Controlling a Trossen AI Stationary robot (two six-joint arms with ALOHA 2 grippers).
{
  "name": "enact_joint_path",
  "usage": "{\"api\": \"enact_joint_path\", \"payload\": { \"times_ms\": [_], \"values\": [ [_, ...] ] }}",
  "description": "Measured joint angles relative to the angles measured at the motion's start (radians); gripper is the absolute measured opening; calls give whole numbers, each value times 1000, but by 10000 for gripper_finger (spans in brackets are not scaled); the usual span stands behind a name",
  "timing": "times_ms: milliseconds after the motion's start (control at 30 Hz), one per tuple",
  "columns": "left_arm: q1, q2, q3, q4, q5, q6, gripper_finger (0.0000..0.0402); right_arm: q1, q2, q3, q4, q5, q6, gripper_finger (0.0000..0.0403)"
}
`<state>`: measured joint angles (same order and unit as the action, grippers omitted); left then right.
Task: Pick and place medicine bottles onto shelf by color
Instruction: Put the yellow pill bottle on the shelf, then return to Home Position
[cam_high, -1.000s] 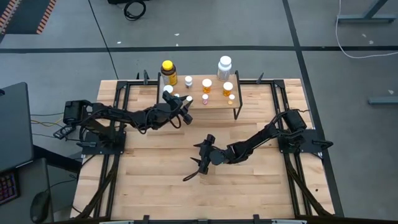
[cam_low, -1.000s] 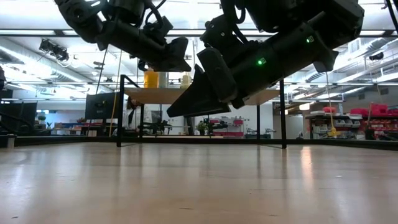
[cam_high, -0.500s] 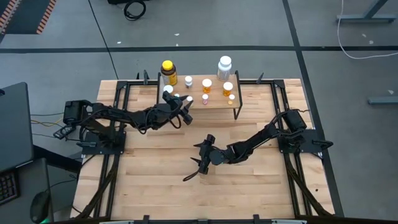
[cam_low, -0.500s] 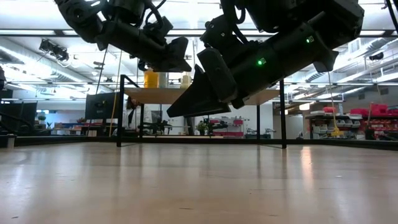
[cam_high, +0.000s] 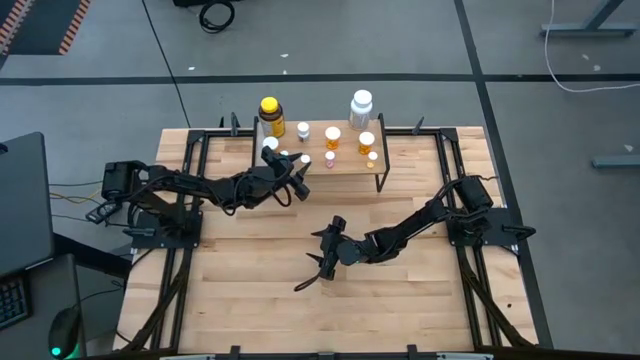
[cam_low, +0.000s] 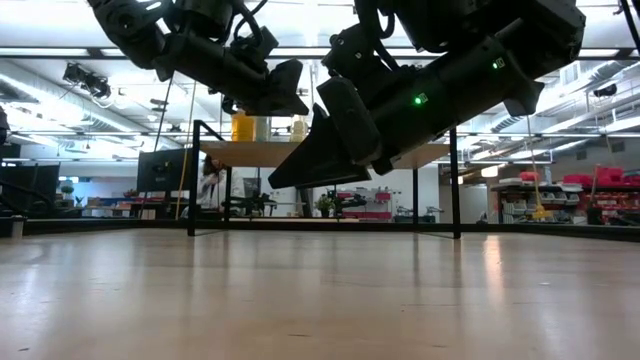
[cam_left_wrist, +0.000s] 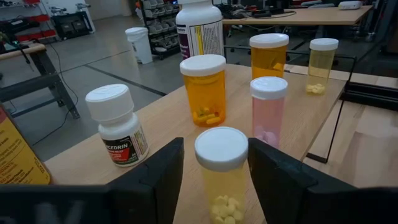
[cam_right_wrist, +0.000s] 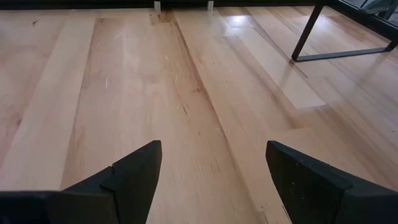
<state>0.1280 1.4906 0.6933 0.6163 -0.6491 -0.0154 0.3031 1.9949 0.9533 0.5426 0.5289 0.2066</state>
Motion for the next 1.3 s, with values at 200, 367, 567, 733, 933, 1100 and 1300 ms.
{"api": "enact_joint_path", "payload": {
  "times_ms": [200,367,567,733,933,1100,1300],
  "values": [
    [5,0,0,-6,0,-1,185,-3,0,0,-6,0,0,297],
    [5,0,0,-15,0,-18,179,-5,0,0,-7,-2,0,297],
    [4,0,0,-15,0,-25,180,-6,0,0,-11,-7,0,297],
    [4,0,0,-15,0,-26,185,-7,0,0,-17,-7,0,297],
    [4,0,0,-15,0,-45,197,-7,0,0,-22,-7,0,297],
    [4,0,0,-12,0,-44,205,-8,0,0,-22,-7,0,297],
    [4,0,0,4,0,-43,211,-12,0,0,-30,-8,3,297]
  ]
}}
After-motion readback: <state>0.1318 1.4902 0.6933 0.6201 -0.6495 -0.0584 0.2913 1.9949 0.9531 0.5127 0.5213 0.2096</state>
